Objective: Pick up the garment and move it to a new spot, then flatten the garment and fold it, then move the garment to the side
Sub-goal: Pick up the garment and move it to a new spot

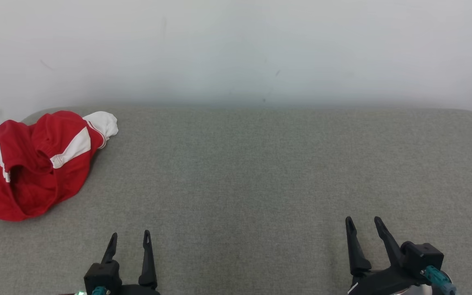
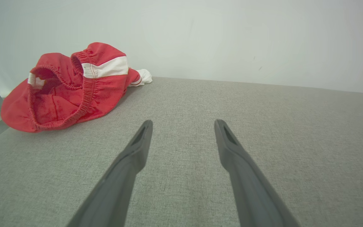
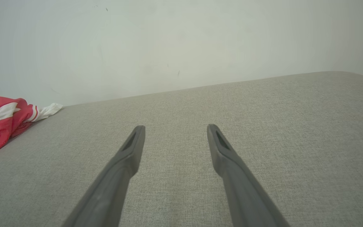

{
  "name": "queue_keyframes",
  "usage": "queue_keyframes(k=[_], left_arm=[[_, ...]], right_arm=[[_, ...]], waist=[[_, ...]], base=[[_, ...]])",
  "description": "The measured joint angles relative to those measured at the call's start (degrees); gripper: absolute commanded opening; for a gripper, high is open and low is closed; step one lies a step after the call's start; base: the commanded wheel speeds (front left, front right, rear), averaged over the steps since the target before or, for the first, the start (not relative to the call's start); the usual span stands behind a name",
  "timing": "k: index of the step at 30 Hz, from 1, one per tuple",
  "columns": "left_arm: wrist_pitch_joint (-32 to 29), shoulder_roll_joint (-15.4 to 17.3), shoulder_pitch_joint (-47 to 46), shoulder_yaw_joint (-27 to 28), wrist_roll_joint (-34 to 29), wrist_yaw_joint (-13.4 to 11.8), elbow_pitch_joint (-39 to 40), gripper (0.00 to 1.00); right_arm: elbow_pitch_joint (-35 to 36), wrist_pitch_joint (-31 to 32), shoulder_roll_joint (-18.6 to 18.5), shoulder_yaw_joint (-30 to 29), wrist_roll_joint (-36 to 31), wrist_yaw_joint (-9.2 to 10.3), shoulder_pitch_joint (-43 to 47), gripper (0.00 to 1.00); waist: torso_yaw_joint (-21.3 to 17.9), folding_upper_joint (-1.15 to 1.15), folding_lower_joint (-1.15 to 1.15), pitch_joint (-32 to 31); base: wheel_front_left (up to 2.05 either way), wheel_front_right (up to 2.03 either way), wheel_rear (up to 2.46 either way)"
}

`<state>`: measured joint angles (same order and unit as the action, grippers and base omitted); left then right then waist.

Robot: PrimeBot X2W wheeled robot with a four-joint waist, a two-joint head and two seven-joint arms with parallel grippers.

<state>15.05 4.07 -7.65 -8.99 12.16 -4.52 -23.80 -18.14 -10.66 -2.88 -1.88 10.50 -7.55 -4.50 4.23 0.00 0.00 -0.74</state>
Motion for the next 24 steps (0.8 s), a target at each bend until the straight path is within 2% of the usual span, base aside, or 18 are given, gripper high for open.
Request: queue_keyframes(k=[7,15,24], left_arm=[[0.0,0.0,-0.1,0.3,0.0,0.1,-0.4,1.0],[0.0,0.1,-0.4,0.8,0.1,-0.2,-0.5,1.0],[-0.6,1.4,-0.6,0.7,0.7,0.4,-0.9,1.0]], right_arm=[[-0.2,-0.1,0.0,0.2,0.5,0.0,0.0,1.0],[-0.1,0.1,0.0,1.1,1.1,0.0,0.5,1.0],[0.6,1.3,0.0,4.0,2.3,0.0,1.0,1.0]], waist=[[0.5,0.0,0.0,-0.2],[3.2,0.0,0.0,-0.5],[10.4,0.0,0.0,-0.8]], base=[[0.0,0.0,0.0],[0.0,0.0,0.0],[0.0,0.0,0.0]])
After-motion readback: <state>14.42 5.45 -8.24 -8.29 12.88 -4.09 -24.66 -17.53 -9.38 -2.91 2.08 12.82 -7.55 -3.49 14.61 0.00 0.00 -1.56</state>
